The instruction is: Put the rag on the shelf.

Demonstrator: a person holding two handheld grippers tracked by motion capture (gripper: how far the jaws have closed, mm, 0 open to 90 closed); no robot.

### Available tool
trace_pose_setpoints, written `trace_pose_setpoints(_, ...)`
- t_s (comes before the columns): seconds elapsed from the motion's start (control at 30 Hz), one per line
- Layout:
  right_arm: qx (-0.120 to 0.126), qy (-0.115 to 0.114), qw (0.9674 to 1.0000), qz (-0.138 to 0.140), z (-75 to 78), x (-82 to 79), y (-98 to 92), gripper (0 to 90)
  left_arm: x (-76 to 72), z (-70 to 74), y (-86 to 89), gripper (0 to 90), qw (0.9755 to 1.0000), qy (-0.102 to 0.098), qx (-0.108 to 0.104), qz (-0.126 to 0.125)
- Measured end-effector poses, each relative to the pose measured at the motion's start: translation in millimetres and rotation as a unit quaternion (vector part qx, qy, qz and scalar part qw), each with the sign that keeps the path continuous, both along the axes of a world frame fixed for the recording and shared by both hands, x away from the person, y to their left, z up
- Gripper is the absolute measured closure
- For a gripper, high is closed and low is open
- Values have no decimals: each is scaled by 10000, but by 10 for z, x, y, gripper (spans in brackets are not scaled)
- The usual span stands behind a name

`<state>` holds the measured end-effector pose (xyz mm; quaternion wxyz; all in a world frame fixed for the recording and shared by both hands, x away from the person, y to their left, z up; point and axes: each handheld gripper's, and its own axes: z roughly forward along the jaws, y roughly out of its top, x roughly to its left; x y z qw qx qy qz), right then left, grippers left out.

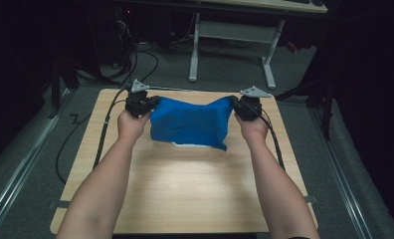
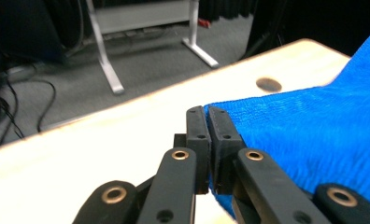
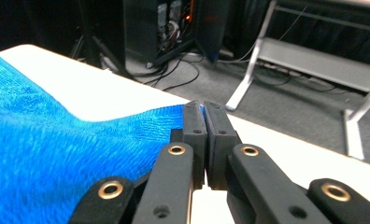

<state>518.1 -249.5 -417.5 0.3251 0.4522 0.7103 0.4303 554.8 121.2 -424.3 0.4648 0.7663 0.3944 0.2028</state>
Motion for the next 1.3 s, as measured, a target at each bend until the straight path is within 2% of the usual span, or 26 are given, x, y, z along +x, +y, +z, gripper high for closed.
trace_pose_setpoints(0.03, -13, 44, 10000, 20, -49, -5, 17, 892, -22, -80, -10, 885, 10000, 45, 45, -43)
trace_pose_setpoints(0.1, 0, 166, 9998, 53, -148, -17, 56, 892, -34, -158, -12, 885, 9998, 174, -2, -74)
trace_pose_setpoints(0.17, -19, 225, 9997, 89, -198, -21, 71, 892, -44, -195, -10, 886, 9997, 222, -12, -95)
trace_pose_setpoints(0.23, 13, 374, 9992, 128, -342, -49, 103, 892, -76, -297, -12, 885, 9994, 297, -80, -128)
trace_pose_setpoints(0.43, 171, 571, 9981, 157, -530, -126, 82, 891, -128, -405, -19, 885, 9988, 392, -248, -167)
trace_pose_setpoints(0.5, 207, 570, 9980, 157, -552, -152, 73, 891, -139, -436, -27, 885, 9984, 464, -270, -196)
trace_pose_setpoints(0.73, 264, 650, 9974, 133, -629, -199, 47, 890, -188, -540, -40, 885, 9979, 501, -351, -215)
trace_pose_setpoints(0.77, 260, 674, 9973, 135, -637, -201, 53, 890, -193, -567, -47, 885, 9975, 579, -322, -240)
trace_pose_setpoints(1.07, 268, 765, 9966, 156, -722, -185, 79, 889, -235, -600, -101, 884, 9974, 584, -216, -349)
trace_pose_setpoints(1.13, 289, 801, 9963, 146, -753, -182, 86, 888, -245, -612, -100, 884, 9976, 554, -240, -346)
trace_pose_setpoints(1.3, 372, 905, 9951, 162, -810, -173, 95, 888, -291, -699, -53, 884, 9970, 631, -309, -309)
